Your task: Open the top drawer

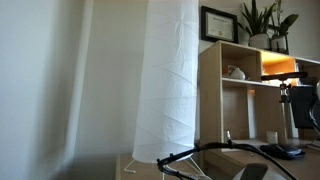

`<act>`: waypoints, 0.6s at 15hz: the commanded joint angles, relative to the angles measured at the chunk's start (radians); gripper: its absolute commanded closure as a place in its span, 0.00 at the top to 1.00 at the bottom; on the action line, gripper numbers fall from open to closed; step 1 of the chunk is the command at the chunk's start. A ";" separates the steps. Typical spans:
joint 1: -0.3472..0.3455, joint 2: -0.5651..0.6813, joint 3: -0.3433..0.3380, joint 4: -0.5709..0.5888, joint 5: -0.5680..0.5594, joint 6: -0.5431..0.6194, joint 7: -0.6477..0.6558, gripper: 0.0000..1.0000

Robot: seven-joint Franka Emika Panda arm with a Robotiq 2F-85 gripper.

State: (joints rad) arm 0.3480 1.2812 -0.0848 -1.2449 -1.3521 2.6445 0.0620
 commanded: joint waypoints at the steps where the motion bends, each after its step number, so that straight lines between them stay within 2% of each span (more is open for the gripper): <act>1: 0.054 -0.065 -0.048 -0.124 -0.091 0.019 0.135 1.00; 3: 0.094 -0.092 -0.073 -0.177 -0.158 0.012 0.227 1.00; 7: 0.199 -0.140 -0.143 -0.304 -0.388 -0.007 0.504 1.00; 9: 0.243 -0.153 -0.156 -0.360 -0.479 -0.043 0.624 1.00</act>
State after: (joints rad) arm 0.5174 1.1904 -0.2088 -1.4582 -1.7281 2.6391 0.5274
